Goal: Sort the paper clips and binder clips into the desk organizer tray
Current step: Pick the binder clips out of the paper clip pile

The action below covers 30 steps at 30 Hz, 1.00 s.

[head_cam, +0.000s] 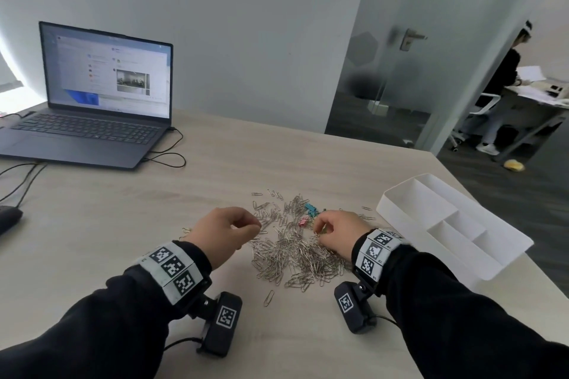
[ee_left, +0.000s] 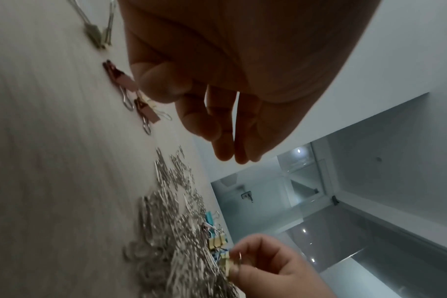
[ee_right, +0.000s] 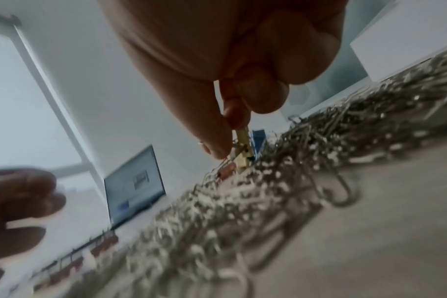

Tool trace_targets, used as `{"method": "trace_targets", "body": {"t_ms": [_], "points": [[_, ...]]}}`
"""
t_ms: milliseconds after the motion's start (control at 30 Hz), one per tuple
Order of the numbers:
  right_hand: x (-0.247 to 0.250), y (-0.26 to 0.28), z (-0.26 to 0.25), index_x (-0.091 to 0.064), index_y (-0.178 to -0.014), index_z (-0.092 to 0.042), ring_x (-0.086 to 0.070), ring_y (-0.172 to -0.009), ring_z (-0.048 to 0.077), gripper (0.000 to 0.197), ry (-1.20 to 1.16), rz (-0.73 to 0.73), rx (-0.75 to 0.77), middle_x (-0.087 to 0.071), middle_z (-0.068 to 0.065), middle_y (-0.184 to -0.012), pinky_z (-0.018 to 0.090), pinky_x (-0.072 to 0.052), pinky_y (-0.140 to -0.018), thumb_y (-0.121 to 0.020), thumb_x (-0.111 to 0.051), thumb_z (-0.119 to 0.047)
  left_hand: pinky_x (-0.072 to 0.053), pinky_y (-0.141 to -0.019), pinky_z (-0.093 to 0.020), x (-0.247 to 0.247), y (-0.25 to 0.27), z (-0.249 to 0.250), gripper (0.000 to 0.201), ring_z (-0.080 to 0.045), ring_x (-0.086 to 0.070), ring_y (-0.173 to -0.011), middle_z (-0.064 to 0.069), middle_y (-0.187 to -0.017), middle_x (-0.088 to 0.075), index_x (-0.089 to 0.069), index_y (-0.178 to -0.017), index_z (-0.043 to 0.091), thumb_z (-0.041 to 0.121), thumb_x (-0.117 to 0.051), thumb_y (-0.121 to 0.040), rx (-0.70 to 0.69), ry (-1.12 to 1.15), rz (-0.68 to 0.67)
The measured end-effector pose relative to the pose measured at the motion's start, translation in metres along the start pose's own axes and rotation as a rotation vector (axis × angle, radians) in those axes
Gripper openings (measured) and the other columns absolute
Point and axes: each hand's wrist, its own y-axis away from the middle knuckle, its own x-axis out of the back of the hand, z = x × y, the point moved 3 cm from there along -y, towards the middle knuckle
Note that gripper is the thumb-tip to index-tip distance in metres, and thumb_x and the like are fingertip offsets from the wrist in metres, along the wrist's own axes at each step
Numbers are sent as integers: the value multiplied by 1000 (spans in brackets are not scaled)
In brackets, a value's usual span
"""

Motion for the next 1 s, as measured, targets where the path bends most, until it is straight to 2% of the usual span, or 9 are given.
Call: {"method": "trace_targets", "body": {"t_ms": [100, 233, 300, 500, 567, 700, 767, 867, 1000], "points": [[3, 10, 10, -67, -88, -31, -54, -58, 11, 15, -222, 76, -22, -65, -2, -79, 28, -48, -57, -85, -67, -16, -49, -50, -26, -10, 2, 4, 9, -9, -68, -64, 9, -73, -72, -72, -84, 26, 21, -67, -88, 29, 126, -35], [7, 30, 14, -69, -91, -23, -57, -59, 11, 13, -680, 101, -38, -67, 3, -87, 24, -43, -43, -88, -68, -11, -60, -61, -35, -28, 4, 14, 7, -19, -74, -82, -2, -90, -76, -71, -92, 17, 14, -65, -90, 85, 337, -115], [4, 37, 13, -70, -90, -23, -61, -62, 13, 14, -812, 86, -54, -67, 3, -87, 24, -45, -42, -89, -67, -9, -62, -67, -39, -39, 4, 20, 8, -19, -74, -86, -2, -96, -76, -70, -96, 16, 13, -64, -91, 104, 418, -163], [-9, 49, -10, -67, -88, -9, -65, -67, 19, 14, -1280, 5, -62, -64, 5, -79, 28, -52, -43, -92, -60, 2, -61, -70, -38, -68, 9, 41, 31, -21, -73, -92, -7, -108, -71, -67, -114, 24, 11, -70, -86, 82, 513, -303], [-13, 51, -16, -66, -87, -8, -66, -68, 20, 15, -1347, -7, -56, -65, 3, -75, 29, -55, -45, -92, -59, 4, -62, -72, -41, -71, 12, 42, 34, -24, -73, -92, -17, -104, -71, -68, -114, 24, 9, -73, -84, 56, 525, -299], [-17, 54, -20, -65, -88, -7, -67, -69, 23, 12, -1456, 2, -56, -67, 7, -78, 30, -56, -46, -91, -60, 4, -61, -68, -37, -65, 14, 36, 30, -33, -71, -94, -35, -110, -59, -72, -107, 22, 6, -74, -83, 44, 581, -239], [-19, 55, -20, -66, -89, -7, -67, -69, 22, 11, -1424, 29, -63, -67, 9, -80, 31, -56, -47, -90, -62, 4, -61, -71, -42, -62, 16, 31, 28, -32, -72, -90, -31, -101, -64, -73, -101, 23, 3, -75, -81, 53, 618, -216], [-21, 58, -24, -68, -86, -9, -68, -71, 21, 11, -1294, 68, -38, -66, 10, -83, 34, -58, -50, -89, -65, 0, -60, -71, -44, -56, 18, 25, 27, -28, -71, -84, -13, -85, -70, -71, -96, 21, 3, -78, -78, 51, 642, -180], [-18, 64, -32, -66, -89, -7, -71, -77, 22, 4, -1127, 154, 22, -66, 12, -87, 41, -60, -58, -90, -64, -3, -60, -65, -37, -47, 21, 24, 26, -24, -72, -81, -19, -88, -72, -70, -100, 17, 4, -77, -79, 43, 662, -143]]}}
